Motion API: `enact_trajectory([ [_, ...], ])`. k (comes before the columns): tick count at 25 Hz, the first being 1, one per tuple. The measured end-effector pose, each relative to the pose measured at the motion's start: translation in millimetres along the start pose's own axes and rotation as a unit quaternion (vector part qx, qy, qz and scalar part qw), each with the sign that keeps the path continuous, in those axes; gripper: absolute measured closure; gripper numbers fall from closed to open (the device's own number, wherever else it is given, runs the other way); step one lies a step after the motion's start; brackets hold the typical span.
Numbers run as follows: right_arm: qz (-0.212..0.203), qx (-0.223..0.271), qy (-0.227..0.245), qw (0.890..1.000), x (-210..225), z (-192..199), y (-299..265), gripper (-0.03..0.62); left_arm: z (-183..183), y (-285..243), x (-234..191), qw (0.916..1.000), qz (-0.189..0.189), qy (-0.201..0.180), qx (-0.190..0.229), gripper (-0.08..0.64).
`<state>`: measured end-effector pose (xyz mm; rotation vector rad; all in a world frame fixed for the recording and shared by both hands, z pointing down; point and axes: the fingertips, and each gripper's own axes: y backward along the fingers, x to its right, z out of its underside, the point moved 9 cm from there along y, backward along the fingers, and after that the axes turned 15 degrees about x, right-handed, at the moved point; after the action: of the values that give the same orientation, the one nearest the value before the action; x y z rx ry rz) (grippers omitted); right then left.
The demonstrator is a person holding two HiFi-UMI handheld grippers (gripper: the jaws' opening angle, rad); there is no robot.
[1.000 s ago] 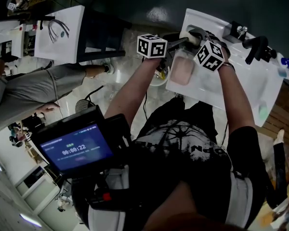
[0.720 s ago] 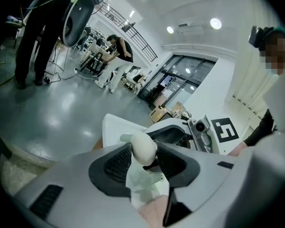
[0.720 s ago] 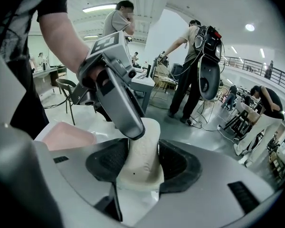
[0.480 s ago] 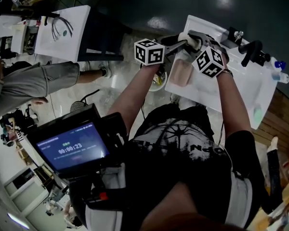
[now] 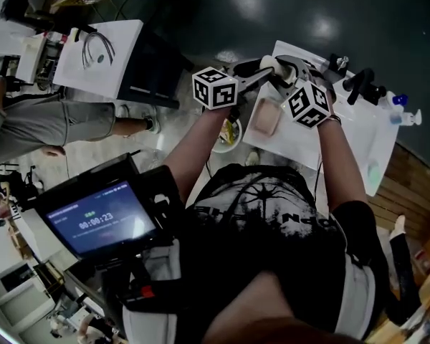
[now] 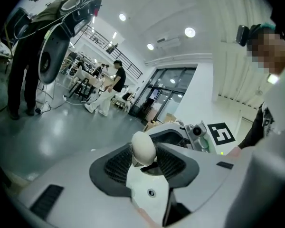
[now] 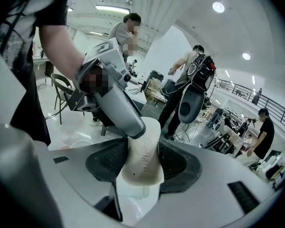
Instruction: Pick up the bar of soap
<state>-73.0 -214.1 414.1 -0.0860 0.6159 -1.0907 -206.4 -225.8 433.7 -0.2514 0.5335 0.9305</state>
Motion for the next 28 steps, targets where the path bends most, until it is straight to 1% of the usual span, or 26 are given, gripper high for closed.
enact_trajectory([
  [7,0.026,0.013,0.023,0.999,-2,-28,15,0.379,-20,9,23,0.9989,0.019,-0.039,0.019,0.394],
  [14,0.041,0.025,0.035,0.998,-3,-41,26,0.379,-29,12,40,0.9968,0.026,-0.069,0.029,0.396],
  [23,0.052,0.024,0.042,0.997,-10,-44,40,0.379,-27,13,55,0.9963,0.034,-0.074,0.030,0.396],
  [28,0.067,0.018,0.037,0.997,-11,-44,53,0.379,-24,5,64,0.9958,0.050,-0.073,0.022,0.396],
])
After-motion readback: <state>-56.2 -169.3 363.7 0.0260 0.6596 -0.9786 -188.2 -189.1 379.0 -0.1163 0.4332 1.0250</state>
